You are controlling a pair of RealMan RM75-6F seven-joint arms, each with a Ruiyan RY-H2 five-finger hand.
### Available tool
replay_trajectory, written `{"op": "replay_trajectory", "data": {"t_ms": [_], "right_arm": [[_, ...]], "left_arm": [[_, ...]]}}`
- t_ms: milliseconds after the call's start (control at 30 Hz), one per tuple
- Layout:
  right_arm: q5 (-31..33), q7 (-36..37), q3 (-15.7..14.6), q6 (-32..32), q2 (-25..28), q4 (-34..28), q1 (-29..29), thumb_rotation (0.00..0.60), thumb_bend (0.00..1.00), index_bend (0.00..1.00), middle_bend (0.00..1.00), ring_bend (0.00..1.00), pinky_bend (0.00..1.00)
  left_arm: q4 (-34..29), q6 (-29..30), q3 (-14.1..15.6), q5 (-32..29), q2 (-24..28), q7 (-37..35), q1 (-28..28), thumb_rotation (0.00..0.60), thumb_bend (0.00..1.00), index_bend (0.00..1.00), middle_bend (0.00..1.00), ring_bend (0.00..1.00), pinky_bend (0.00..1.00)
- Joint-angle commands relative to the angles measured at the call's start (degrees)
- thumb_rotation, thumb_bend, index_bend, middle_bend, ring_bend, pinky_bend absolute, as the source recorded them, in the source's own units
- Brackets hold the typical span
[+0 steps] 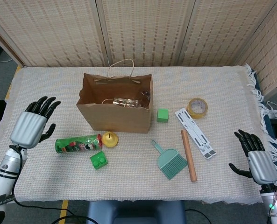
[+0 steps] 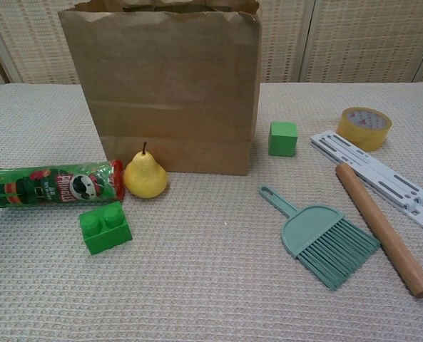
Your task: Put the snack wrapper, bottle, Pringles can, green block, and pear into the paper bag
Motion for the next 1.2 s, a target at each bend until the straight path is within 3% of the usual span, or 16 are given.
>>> {"op": "replay_trajectory", "data": {"t_ms": [33,200,400,833,1200], "right_arm": [[0.1,-0.1,0.1,0.0,-0.1,0.0,0.0,0.6,0.11,0.0,0.0,0.0,0.0],[-0.1,-0.4,0.0,0.1,-0.2,0.1,0.0,0.6,0.11,0.0,0.0,0.0,0.0],[-0.1,-0.2,0.0,0.0,-0.1,0.1,0.1,0.6,0.11,0.0,0.0,0.0,0.0],[-0.1,0.7,-0.3,-0.7,0.5,-0.3,0.2,0.6,0.11,0.0,0.0,0.0,0.0],[0.5,0.8,-0.2,-1.4,0.8,-0.8,0.5,0.6,0.11,0.0,0.0,0.0,0.0]], "left_arm": [[-0.6,-1.4,4.1,-0.6,-0.7,-1.2,3.2,0.6,0.36,0.06,0.02,0.04,0.21],[1.1,-7.6,6.8,-3.7,-4.1,2.5,3.0,0.6,0.34,0.0,0.0,0.0,0.12],[3.3,-14.3,6.5,-10.9,-9.0,8.0,0.3,0.6,0.34,0.0,0.0,0.0,0.07],[14.0,-18.9,4.7,-18.7,-19.7,14.5,-4.3,0.6,0.34,0.0,0.0,0.0,0.06],[18.2,-22.5,5.1,-24.1,-24.5,17.1,-7.1,0.6,0.35,0.0,0.0,0.0,0.07]]}}
